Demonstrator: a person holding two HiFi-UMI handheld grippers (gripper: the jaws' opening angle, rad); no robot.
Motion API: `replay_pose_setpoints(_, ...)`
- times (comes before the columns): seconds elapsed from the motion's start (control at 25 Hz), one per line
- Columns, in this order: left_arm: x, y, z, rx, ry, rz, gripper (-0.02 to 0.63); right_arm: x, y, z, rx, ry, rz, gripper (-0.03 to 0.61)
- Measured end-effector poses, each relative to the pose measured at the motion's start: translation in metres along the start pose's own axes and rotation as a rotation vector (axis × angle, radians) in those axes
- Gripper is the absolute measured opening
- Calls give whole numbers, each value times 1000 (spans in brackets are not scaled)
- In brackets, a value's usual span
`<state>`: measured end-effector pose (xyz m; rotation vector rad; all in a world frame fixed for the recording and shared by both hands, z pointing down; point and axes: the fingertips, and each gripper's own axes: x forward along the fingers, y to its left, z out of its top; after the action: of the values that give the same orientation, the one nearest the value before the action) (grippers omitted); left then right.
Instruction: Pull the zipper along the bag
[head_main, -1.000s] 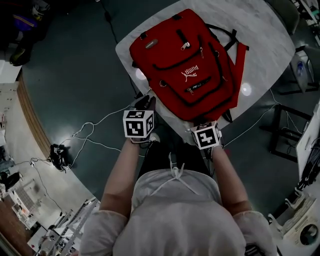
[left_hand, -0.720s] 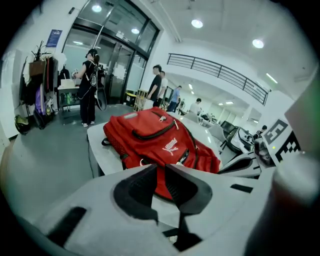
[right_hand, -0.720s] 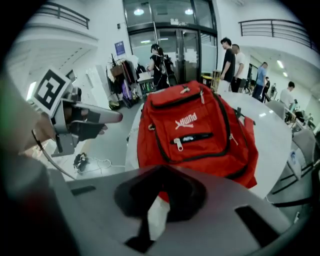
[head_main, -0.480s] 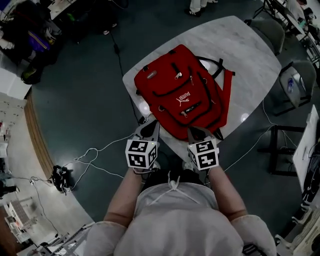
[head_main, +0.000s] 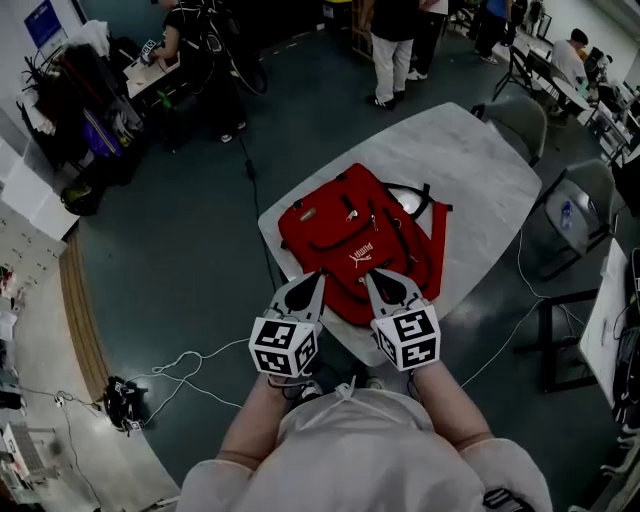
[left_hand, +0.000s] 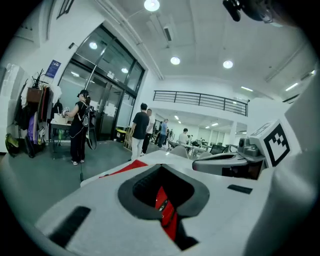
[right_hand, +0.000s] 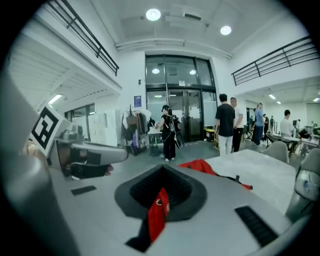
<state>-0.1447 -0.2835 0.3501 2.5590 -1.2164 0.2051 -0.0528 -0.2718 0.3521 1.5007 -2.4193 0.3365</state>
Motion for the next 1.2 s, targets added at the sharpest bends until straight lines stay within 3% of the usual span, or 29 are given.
replay_pose_setpoints(0.44,-12,-16,56,53,-135,-21,18,-17,8,41,-37,-123,14,26)
replay_pose_setpoints(1.2,-6,-27,52,98,-126,-28,18,-13,9,33,-69,-115,26,26)
